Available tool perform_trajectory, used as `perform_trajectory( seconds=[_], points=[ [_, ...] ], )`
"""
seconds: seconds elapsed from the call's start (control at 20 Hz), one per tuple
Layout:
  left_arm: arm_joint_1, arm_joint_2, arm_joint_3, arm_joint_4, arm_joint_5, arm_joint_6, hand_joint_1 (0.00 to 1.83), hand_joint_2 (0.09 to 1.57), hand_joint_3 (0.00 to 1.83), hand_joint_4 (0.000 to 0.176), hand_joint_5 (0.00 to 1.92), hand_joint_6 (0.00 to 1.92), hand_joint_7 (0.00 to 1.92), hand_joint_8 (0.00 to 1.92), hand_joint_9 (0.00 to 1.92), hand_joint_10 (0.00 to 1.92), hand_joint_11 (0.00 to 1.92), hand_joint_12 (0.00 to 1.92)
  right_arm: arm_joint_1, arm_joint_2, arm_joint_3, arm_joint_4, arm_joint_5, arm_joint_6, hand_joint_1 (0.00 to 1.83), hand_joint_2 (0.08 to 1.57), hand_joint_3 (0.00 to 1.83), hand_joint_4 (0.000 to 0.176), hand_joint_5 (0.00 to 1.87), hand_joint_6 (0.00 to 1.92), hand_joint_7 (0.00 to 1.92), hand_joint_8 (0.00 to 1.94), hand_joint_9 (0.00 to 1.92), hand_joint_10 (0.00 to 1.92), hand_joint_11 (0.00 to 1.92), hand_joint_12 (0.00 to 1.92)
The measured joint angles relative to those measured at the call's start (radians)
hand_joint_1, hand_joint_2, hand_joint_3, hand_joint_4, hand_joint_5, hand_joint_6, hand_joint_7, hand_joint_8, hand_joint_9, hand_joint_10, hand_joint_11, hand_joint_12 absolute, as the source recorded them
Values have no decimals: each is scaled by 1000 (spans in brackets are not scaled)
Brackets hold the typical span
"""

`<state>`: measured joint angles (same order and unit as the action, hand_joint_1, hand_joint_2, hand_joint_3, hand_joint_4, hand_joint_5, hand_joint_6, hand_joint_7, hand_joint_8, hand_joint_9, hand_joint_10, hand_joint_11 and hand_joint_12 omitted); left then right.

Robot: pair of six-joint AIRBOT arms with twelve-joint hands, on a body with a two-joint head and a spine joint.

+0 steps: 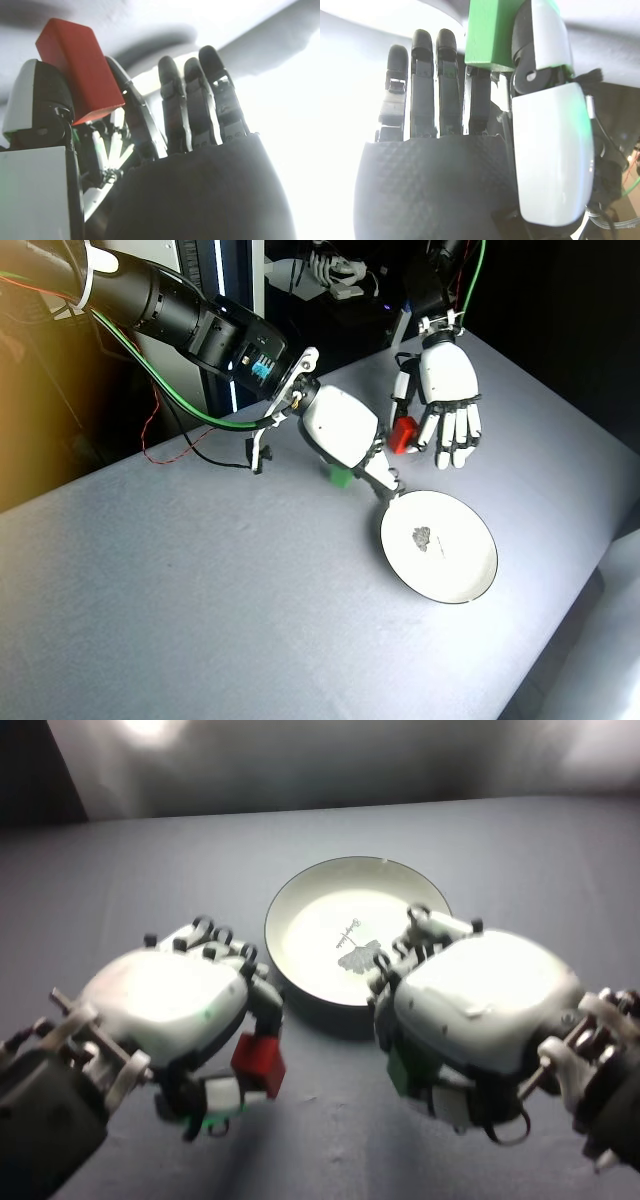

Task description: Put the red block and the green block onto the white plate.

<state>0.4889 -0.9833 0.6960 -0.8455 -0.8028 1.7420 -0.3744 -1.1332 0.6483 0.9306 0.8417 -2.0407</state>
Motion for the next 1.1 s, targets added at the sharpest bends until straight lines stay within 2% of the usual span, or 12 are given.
perform_trajectory(
  seconds=[0.1,0.15,0.25,0.4,0.55,0.85,0.9,1.0,1.1],
  points=[
    [-28,-11,19,-3,17,15,997,1120,0,176,960,1022,438,7,236,48,0,991,13,5,0,0,19,0,1130,1049,0,0,1130,741,576,2,493,5,0,787],
    [-50,-13,31,-2,40,16,1000,1116,0,176,967,1014,449,8,241,49,0,982,23,5,0,9,26,0,1122,1047,0,11,1133,736,581,3,501,8,0,799],
    [-91,-35,69,3,74,16,988,1129,3,176,938,1062,438,1,220,38,0,957,36,5,5,16,29,0,1131,1047,0,0,1134,734,583,1,482,3,0,808],
    [-143,-69,126,26,118,16,997,1122,0,176,958,1031,446,1,239,44,0,987,63,2,54,8,26,28,1137,1042,0,0,1148,710,568,3,481,3,0,817],
    [-167,-114,190,61,151,-22,1000,1115,0,176,970,1009,441,2,245,46,0,957,92,4,101,10,43,44,1132,1042,0,0,1148,710,575,4,479,2,0,790],
    [-193,-191,319,145,188,-124,1004,1113,1,176,974,1005,463,3,251,45,0,995,90,-36,180,10,36,76,1120,1057,0,0,1110,774,570,3,492,7,0,747],
    [-193,-203,341,156,190,-141,1000,1117,1,176,965,1018,453,1,246,42,0,969,90,-53,202,10,37,82,1118,1054,0,11,1117,763,580,4,499,8,0,776],
    [-194,-224,382,185,189,-174,977,1140,6,176,914,1094,408,4,236,37,0,986,90,-74,230,18,36,87,1114,1056,1,19,1110,774,583,3,505,9,0,764],
    [-194,-238,410,192,190,-192,993,1127,0,176,949,1039,428,11,243,40,0,994,84,-85,250,3,35,111,1119,1057,0,1,1108,775,587,2,504,8,0,756]
  ],
)
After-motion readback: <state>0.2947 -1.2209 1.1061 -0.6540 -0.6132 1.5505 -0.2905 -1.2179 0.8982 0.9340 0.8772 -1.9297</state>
